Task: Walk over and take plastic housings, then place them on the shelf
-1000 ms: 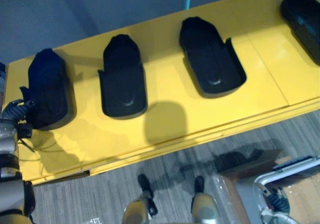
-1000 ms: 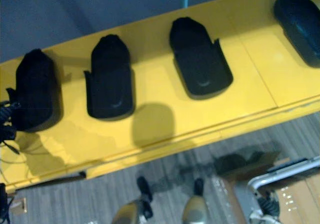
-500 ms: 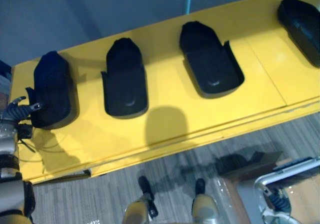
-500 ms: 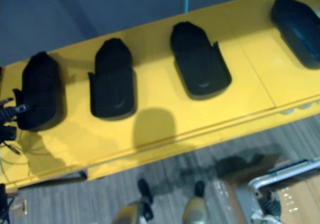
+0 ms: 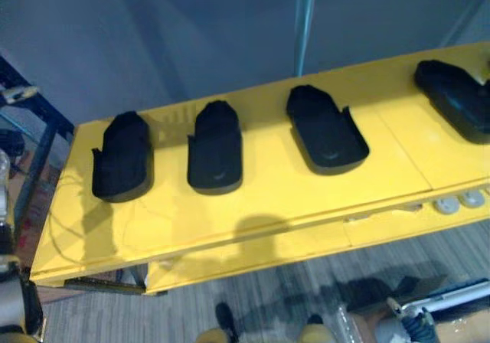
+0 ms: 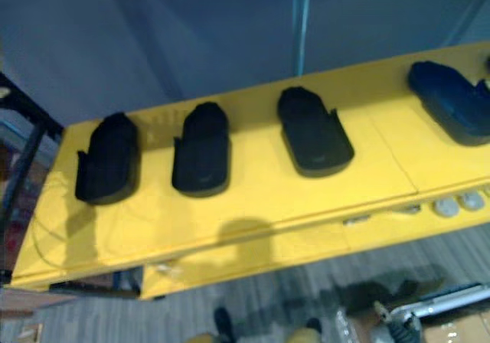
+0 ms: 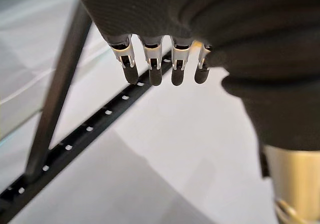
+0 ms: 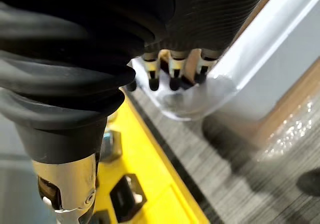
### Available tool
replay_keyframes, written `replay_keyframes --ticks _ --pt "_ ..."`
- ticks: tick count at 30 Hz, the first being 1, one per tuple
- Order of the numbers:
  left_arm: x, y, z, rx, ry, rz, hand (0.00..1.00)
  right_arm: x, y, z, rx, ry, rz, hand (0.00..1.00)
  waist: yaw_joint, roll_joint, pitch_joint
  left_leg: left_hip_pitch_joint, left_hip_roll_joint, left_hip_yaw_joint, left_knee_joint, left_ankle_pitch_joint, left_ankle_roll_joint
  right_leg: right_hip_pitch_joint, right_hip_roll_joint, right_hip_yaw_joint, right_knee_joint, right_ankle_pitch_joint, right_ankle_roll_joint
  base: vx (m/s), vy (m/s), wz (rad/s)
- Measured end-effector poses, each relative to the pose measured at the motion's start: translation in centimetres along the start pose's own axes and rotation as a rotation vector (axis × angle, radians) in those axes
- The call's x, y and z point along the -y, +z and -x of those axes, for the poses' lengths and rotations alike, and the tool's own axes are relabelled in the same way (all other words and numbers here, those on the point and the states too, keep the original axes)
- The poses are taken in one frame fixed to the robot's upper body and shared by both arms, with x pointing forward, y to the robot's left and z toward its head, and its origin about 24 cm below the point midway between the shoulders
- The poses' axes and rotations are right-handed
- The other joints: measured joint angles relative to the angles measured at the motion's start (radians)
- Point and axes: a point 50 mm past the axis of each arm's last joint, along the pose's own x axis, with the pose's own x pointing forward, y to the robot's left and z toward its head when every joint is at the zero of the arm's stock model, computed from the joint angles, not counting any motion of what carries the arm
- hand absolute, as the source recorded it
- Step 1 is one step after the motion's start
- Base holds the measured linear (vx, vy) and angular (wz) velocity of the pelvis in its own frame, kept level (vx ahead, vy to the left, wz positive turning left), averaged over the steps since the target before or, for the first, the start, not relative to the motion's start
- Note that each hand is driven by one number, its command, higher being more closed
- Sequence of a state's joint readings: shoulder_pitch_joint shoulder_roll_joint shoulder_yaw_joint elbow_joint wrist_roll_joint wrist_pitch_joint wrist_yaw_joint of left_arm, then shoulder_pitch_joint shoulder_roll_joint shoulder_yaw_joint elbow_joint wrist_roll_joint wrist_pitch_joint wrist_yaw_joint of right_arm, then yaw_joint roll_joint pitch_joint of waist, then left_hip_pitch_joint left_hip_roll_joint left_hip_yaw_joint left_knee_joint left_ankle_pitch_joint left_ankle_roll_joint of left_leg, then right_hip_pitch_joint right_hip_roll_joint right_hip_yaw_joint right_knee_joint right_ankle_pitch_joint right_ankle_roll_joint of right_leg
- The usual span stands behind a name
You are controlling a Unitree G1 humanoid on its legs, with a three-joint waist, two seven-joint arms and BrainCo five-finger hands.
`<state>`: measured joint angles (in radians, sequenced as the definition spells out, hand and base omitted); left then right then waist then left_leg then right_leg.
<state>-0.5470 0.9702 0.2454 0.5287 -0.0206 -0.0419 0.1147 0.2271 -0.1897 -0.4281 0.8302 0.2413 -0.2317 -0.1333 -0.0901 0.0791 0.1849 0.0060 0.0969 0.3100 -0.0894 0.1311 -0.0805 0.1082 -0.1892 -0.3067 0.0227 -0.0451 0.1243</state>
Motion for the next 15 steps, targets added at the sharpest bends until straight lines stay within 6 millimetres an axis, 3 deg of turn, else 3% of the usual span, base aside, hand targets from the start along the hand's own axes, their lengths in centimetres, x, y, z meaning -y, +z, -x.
replay_keyframes --ticks 10,15 --pt "5.5 -2.4 1.5 -0.175 -0.588 -0.105 0.00 -0.5 -1.0 0.3 -0.046 0.014 -0.008 0.00 0.008 -0.017 -0.017 0.003 -0.009 -0.026 0.000 -0.002 -0.001 0.050 -0.001 -0.044 -0.042 0.017 0.004 0.02 -0.006 0.10" --pt "5.6 -3.6 2.0 -0.241 -0.678 -0.106 0.00 -1.9 -1.8 0.6 -0.080 0.045 -0.038 0.00 -0.002 -0.022 -0.020 -0.008 -0.011 -0.027 0.001 -0.001 0.000 0.038 0.001 -0.045 -0.037 0.023 0.012 0.03 -0.010 0.02"
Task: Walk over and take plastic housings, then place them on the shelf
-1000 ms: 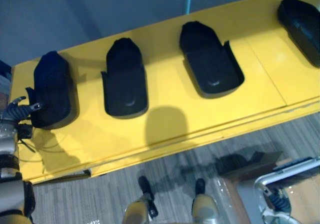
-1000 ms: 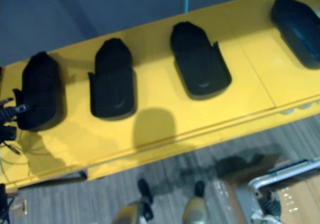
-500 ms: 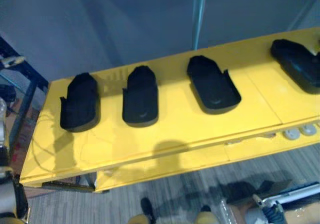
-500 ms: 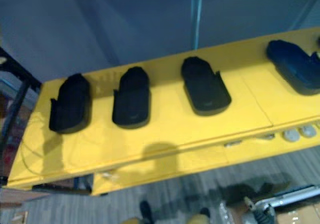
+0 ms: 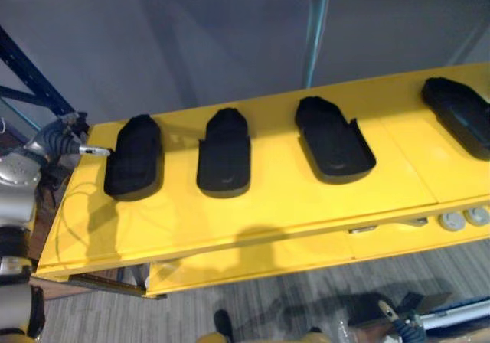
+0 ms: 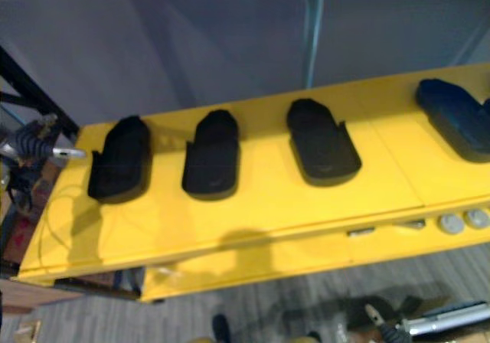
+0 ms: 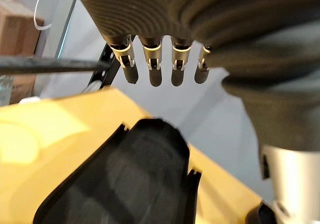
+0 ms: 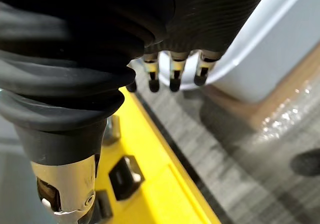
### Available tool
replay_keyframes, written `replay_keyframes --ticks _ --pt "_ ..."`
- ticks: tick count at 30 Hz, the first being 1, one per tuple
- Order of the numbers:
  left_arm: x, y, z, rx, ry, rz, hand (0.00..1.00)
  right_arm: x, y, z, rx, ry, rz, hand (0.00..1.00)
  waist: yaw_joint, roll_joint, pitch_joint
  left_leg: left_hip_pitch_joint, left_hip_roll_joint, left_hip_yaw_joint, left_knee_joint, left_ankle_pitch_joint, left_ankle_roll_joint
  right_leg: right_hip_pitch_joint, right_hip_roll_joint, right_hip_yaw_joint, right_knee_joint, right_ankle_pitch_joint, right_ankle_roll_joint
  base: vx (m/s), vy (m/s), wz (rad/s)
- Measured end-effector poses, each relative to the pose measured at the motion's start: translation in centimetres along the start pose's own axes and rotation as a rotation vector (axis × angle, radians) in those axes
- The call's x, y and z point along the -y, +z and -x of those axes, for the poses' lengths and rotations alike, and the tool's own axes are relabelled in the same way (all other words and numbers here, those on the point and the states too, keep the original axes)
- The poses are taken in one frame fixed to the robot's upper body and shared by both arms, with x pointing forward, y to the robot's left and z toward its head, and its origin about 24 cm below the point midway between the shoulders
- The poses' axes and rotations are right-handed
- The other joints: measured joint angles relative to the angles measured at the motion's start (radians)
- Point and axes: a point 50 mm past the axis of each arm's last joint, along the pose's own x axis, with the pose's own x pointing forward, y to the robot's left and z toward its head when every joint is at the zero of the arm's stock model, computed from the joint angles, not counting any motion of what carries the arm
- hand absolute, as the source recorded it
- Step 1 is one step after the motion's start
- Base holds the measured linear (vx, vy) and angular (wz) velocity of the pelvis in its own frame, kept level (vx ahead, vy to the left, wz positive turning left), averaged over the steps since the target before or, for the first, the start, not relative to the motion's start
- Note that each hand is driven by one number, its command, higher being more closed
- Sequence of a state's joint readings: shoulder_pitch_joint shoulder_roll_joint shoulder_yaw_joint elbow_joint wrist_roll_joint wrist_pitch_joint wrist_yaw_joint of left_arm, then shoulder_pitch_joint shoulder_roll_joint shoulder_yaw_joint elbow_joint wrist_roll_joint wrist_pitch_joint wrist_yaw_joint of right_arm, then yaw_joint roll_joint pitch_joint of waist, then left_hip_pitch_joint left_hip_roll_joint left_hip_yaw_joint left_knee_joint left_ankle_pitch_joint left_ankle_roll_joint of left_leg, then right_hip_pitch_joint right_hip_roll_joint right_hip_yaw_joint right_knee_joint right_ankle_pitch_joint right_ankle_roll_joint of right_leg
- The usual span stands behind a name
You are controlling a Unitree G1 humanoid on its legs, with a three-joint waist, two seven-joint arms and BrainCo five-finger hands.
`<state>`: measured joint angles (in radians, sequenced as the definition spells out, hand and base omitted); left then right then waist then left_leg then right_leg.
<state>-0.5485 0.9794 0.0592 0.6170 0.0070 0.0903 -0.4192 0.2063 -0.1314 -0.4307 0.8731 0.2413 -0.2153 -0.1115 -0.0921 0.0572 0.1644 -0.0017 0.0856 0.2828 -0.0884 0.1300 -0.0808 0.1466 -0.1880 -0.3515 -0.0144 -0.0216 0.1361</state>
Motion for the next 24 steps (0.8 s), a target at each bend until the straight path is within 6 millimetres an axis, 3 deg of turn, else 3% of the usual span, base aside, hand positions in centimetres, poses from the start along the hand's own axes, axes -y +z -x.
replay_keyframes --ticks 6,10,18,24 --pt "-1.5 0.1 0.7 -0.023 -0.039 -0.052 0.00 -1.3 -0.8 0.3 -0.027 0.012 -0.045 0.00 -0.017 -0.019 -0.013 -0.001 0.000 0.001 0.000 0.001 0.001 -0.007 -0.001 0.002 0.009 0.000 0.000 -0.02 0.008 0.00" --pt "-1.1 -0.2 0.8 -0.058 -0.122 -0.072 0.00 -1.3 -1.0 0.3 -0.036 0.010 -0.049 0.00 -0.023 -0.020 -0.023 -0.005 0.001 0.002 0.000 0.004 0.005 -0.012 -0.001 0.001 0.011 0.001 -0.002 -0.05 0.010 0.02" --pt "1.2 -0.6 0.6 -0.118 -0.353 -0.094 0.00 -1.7 -1.4 0.3 -0.057 0.012 -0.054 0.00 -0.027 -0.023 -0.041 -0.032 0.000 0.001 0.000 0.012 0.015 -0.037 -0.001 0.001 0.010 0.014 0.000 -0.02 0.002 0.01" --pt "3.5 1.0 0.5 -0.100 -0.520 -0.152 0.00 -0.8 -1.2 0.2 -0.052 -0.023 -0.077 0.00 -0.015 -0.022 -0.040 -0.017 -0.001 0.000 -0.001 0.013 0.014 -0.016 -0.003 -0.003 -0.004 0.010 -0.013 0.00 0.000 0.00"
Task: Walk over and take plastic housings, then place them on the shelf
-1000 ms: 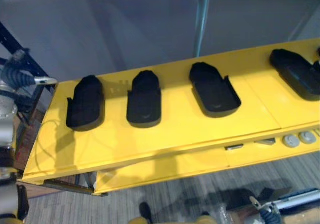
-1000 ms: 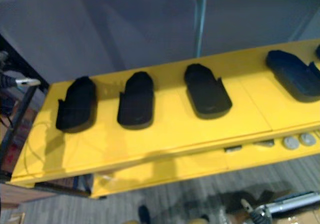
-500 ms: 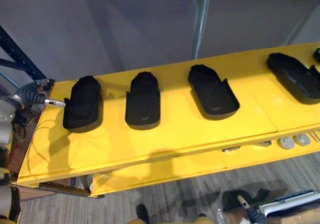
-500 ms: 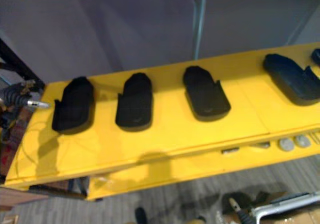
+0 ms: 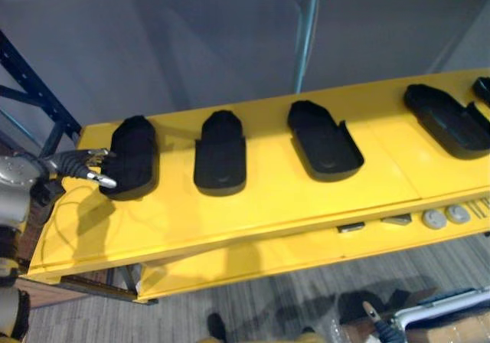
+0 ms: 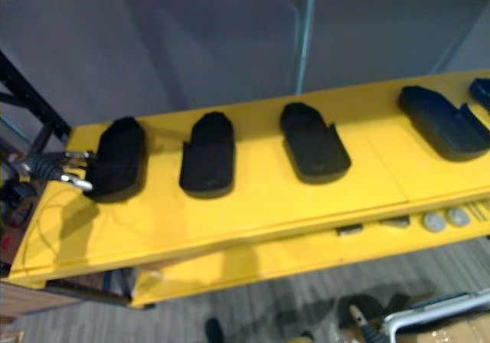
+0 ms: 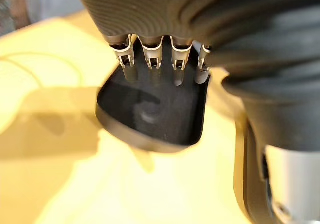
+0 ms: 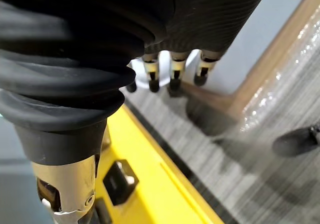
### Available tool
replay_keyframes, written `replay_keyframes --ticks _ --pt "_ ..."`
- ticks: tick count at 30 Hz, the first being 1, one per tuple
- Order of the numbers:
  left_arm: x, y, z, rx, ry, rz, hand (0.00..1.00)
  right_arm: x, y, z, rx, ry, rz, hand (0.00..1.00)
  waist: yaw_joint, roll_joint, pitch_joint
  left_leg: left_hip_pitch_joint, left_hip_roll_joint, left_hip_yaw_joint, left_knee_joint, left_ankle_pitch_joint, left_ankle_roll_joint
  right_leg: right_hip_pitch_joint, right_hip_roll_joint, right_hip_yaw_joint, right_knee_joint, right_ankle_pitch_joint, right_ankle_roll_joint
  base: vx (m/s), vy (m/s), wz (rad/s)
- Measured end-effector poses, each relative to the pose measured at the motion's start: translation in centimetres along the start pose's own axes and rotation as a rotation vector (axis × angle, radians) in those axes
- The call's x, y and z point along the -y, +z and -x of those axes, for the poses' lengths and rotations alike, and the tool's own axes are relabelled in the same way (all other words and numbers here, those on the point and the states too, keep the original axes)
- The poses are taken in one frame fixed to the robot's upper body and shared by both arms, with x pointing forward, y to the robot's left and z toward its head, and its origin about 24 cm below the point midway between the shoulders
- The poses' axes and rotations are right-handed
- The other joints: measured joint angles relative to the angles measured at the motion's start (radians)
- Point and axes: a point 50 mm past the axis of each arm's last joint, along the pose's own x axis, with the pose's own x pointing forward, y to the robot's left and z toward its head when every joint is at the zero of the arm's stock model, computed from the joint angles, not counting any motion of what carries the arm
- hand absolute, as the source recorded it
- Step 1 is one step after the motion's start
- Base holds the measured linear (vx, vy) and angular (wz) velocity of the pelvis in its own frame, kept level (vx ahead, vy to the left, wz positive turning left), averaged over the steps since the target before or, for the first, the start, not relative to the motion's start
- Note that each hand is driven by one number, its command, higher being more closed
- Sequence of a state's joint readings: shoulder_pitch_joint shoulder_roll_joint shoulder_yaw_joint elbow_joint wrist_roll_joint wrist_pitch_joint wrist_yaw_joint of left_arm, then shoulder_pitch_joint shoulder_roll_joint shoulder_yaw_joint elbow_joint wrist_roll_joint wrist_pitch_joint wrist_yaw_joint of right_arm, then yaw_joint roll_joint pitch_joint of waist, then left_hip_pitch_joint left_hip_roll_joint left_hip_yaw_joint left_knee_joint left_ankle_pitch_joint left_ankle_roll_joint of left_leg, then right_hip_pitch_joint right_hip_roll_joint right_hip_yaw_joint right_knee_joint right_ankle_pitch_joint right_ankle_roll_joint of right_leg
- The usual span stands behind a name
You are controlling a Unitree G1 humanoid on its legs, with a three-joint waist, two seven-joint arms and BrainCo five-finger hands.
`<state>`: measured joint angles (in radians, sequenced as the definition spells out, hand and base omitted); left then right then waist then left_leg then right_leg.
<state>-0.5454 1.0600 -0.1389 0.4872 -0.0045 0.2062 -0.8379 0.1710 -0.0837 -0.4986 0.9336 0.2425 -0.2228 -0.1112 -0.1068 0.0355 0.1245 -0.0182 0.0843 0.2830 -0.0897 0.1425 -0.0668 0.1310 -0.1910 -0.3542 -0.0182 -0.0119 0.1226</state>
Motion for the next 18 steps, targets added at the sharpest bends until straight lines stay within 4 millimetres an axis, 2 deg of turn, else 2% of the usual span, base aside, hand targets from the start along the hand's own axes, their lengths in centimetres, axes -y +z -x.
replay_keyframes --ticks 5,18 --pt "0.6 1.6 0.0 0.059 -0.064 -0.023 0.00 0.5 0.9 -0.4 0.024 -0.008 0.013 0.00 0.014 0.010 0.006 0.002 0.000 -0.001 0.000 -0.006 -0.003 0.009 0.001 -0.004 -0.015 -0.001 -0.001 0.00 0.000 0.00" --pt "2.1 1.0 -1.0 -0.041 -0.185 -0.115 0.00 -0.8 2.8 -1.1 0.075 0.019 0.002 0.00 0.017 -0.003 0.037 0.008 -0.008 -0.012 0.000 -0.016 -0.012 0.036 0.000 -0.029 -0.028 -0.010 -0.015 0.05 -0.013 0.04"
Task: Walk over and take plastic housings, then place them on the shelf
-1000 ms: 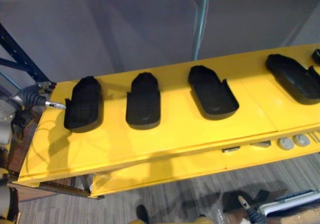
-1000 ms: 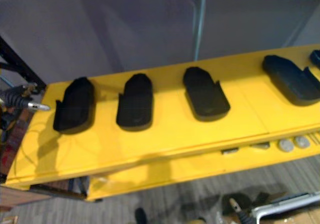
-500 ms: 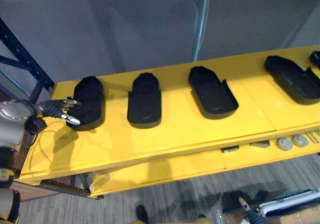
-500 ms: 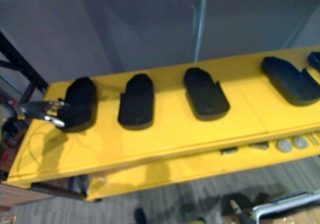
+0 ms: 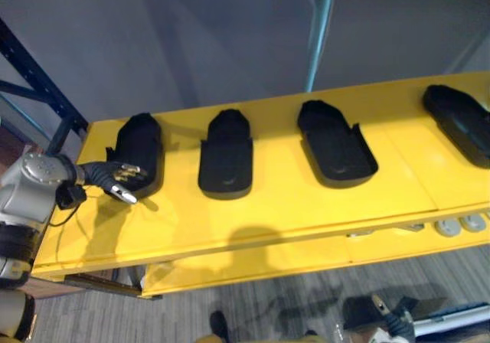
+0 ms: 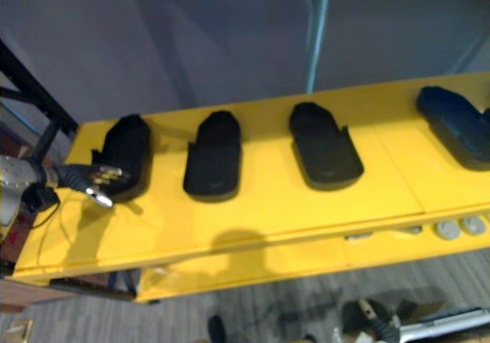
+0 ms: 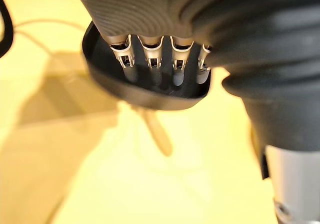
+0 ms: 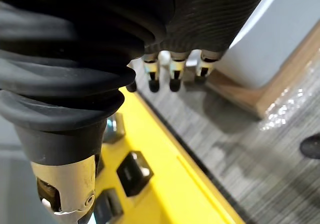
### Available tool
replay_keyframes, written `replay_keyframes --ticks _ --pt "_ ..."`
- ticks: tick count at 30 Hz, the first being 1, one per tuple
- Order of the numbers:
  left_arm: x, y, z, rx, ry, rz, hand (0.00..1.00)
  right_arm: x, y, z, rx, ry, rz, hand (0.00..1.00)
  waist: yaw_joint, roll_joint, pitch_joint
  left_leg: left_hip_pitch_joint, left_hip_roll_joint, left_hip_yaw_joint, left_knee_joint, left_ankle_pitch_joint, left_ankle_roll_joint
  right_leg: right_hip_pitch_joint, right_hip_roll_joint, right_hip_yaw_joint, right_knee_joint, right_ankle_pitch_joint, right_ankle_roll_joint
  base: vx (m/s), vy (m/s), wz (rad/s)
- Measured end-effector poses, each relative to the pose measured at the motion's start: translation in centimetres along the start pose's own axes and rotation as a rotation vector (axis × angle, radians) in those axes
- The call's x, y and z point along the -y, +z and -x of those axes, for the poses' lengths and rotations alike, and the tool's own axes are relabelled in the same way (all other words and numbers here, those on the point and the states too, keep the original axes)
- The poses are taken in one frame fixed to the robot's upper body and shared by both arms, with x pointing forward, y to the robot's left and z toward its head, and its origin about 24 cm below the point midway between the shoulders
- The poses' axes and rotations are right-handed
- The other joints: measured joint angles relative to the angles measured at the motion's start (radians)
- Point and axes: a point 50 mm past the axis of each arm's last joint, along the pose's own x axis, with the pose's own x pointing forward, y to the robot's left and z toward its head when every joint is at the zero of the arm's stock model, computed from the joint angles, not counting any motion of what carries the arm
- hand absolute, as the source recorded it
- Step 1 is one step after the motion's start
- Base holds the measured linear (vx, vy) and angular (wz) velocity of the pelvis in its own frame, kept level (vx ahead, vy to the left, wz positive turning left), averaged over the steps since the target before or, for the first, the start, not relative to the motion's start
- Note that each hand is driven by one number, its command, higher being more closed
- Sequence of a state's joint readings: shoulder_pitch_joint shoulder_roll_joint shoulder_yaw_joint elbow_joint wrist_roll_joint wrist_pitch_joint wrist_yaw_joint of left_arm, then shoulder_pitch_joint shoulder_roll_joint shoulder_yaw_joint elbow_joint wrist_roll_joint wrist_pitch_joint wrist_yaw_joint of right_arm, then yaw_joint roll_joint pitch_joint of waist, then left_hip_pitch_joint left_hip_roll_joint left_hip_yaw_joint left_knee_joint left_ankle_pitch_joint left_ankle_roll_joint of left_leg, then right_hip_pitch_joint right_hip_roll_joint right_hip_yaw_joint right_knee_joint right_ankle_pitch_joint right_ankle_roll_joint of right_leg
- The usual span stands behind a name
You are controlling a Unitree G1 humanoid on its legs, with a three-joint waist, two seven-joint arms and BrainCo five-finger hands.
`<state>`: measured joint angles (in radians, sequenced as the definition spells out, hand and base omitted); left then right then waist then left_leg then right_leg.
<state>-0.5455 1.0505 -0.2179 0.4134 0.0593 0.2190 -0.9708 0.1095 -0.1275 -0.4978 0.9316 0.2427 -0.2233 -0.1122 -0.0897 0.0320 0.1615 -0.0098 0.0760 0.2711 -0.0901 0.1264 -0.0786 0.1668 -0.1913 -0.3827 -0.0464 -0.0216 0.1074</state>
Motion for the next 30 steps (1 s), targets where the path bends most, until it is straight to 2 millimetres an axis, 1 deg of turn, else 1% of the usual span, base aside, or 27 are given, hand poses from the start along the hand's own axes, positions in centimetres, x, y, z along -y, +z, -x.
replay_keyframes --ticks 3,6,11,19,30 --pt "0.07 -0.10 0.03 -0.023 -0.017 -0.017 0.00 -0.06 0.13 -0.06 0.003 0.002 0.000 0.00 0.000 -0.001 0.007 0.013 0.001 0.004 0.000 -0.004 -0.002 0.010 0.000 0.000 0.000 -0.007 -0.011 0.00 -0.002 -0.01" --pt "0.14 -0.03 0.02 -0.017 -0.030 -0.026 0.00 0.29 0.41 -0.19 0.010 -0.004 0.008 0.00 0.000 0.005 0.012 0.013 0.001 0.007 0.000 -0.008 -0.003 0.009 0.000 0.001 0.000 -0.008 -0.012 0.00 0.000 0.00" --pt "0.28 0.07 0.02 -0.013 -0.058 -0.044 0.00 0.39 0.43 -0.20 0.010 -0.006 0.010 0.00 0.000 0.004 0.013 0.013 0.001 0.008 0.000 -0.012 -0.004 0.008 0.000 0.001 0.000 -0.011 -0.016 0.00 0.000 0.00" --pt "0.45 0.04 0.03 -0.018 -0.090 -0.047 0.00 0.25 0.56 -0.26 0.013 -0.003 0.008 0.00 0.003 0.004 0.014 0.013 0.001 0.008 0.000 -0.015 -0.006 0.010 0.000 0.001 0.000 -0.011 -0.017 0.00 0.000 0.00" --pt "0.79 -0.64 -0.02 -0.095 -0.118 -0.092 0.00 -0.07 0.91 -0.44 0.020 0.001 -0.002 0.00 0.004 0.012 0.018 0.013 0.001 0.006 0.000 -0.015 -0.006 0.010 0.001 -0.001 0.000 -0.012 -0.018 0.00 0.000 0.00"
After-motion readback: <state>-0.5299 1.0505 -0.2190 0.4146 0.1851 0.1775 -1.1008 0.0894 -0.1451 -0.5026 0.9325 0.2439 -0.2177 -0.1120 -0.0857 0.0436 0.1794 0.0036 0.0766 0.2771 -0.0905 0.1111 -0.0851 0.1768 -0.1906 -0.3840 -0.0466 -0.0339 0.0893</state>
